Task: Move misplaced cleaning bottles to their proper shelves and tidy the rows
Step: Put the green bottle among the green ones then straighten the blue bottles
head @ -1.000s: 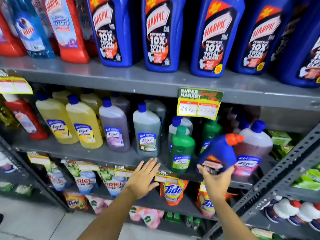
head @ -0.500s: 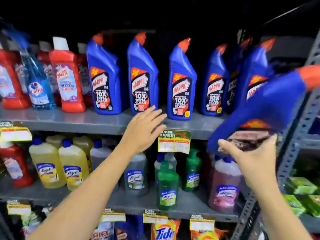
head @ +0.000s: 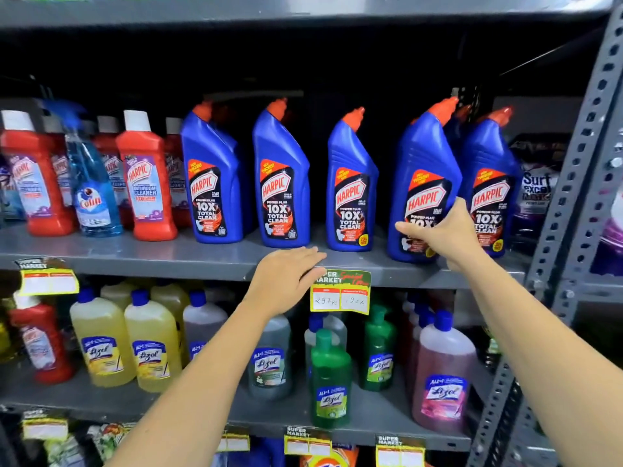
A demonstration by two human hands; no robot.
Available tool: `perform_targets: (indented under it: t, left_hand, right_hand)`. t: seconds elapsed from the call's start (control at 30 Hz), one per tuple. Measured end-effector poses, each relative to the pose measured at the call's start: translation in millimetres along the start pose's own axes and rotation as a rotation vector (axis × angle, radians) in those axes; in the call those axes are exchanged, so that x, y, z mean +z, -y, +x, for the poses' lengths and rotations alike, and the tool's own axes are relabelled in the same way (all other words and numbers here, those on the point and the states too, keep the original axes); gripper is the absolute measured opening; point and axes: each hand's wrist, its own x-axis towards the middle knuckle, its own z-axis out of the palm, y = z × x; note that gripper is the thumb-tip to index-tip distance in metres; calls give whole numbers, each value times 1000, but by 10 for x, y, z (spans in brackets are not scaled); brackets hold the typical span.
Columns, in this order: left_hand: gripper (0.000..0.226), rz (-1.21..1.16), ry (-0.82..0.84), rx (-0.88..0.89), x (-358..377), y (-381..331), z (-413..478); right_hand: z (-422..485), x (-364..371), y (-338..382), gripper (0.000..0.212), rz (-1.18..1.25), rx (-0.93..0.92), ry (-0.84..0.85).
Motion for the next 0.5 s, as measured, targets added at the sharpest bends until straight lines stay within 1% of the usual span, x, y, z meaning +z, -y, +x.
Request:
perform_targets:
  t: [0.1,0.27,0.3,0.37,0.43,0.5]
  left_hand:
    - [54,1,-9,-5,4,-2,-7]
    - [54,7,-14,-12,6,-7,-11]
    - [54,9,-11,-13,10,-6,-13]
    - [54,13,-8,-9,18,3,-13]
    - [54,19,-7,-6,24,12,-8]
    - [54,24,-12,-4,27,18,-5]
  right_hand:
    - [57,22,23,92,-23,40,11]
    - [66,50,2,93,-29,69,41]
    - [53,46,-5,97,-23,66,46]
    - [19,44,-23,116,-13,44,35]
    - [-61,74,-18,134,-42,-12,-56]
    - [-146,166,9,140,-109,-51,-142]
